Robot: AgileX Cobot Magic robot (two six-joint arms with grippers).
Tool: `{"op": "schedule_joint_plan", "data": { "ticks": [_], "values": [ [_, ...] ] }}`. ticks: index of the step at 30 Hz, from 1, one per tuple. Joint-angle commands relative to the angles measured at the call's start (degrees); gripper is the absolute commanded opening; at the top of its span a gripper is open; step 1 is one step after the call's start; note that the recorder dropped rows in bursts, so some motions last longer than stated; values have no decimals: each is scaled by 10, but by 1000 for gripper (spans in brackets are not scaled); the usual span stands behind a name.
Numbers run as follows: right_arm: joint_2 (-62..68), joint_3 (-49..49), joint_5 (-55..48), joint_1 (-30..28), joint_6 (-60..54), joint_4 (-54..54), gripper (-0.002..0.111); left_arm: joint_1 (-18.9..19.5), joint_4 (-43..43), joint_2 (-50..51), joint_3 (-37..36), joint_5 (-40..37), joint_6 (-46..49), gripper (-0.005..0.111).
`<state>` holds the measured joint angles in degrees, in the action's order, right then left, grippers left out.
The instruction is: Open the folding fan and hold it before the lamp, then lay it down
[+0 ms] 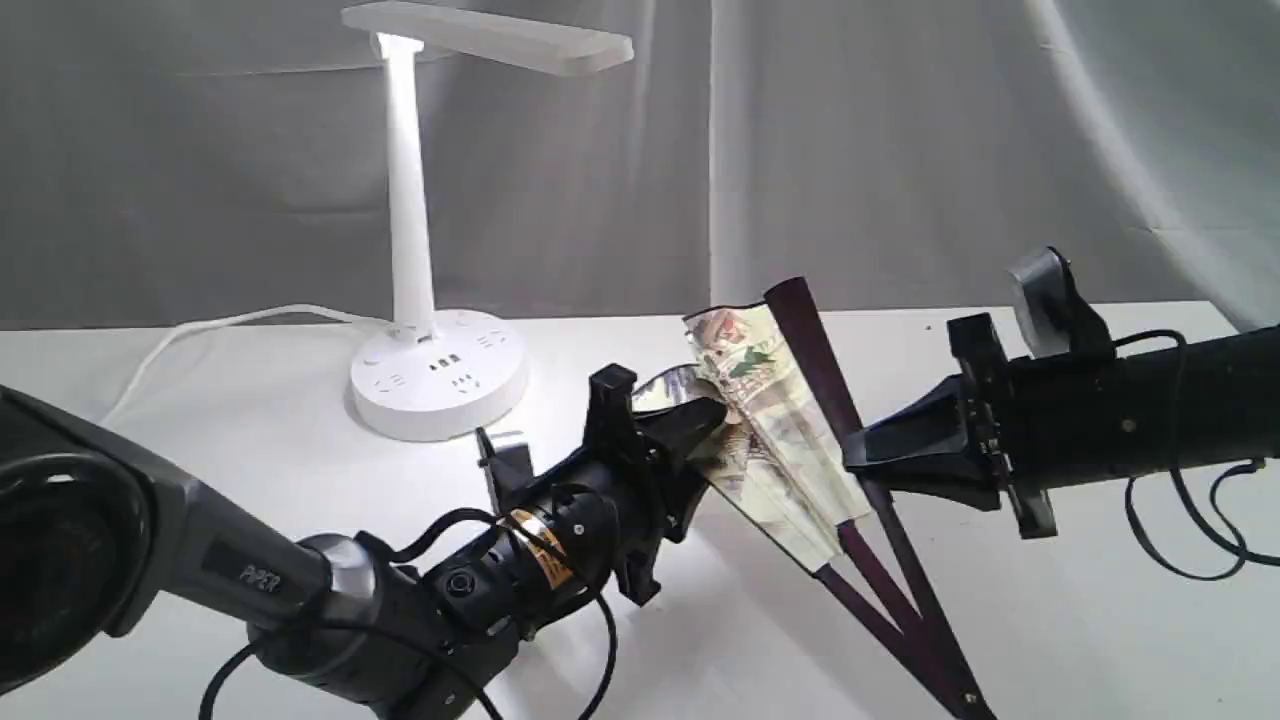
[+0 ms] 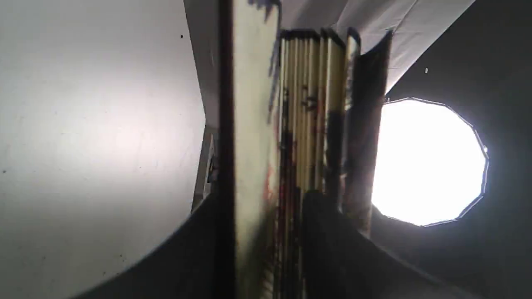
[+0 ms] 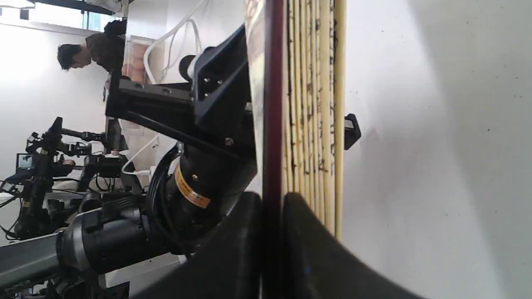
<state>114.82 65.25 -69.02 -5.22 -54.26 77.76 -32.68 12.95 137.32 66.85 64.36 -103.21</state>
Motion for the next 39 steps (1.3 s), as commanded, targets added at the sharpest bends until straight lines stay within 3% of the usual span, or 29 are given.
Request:
{"op": "schedule_joint_plan", "data": {
  "ticks": [1,4,8,14,24,33,39],
  "values": [
    [-6,-2,-9,-1,-8,9,0,1,-4,-2,1,12,-2,26],
    [-6,-2,-9,-1,-8,9,0,1,-4,-2,1,22,-2,19],
    [-6,-2,-9,-1,-8,9,0,1,12,-2,1,45,-2,0],
    [-6,-2,-9,-1,-8,13,1,1,24,-2,1,56,-18,0],
    [-6,-1,-9,-1,-8,51,44,1,47,-1,0,56,-61,0],
    [-4,-1,12,-1,-2,97,45,8,59,-1,0,56,-65,0],
    [-4,-1,29,-1,-3,142,38,15,64,-1,0,56,-78,0]
  ]
}}
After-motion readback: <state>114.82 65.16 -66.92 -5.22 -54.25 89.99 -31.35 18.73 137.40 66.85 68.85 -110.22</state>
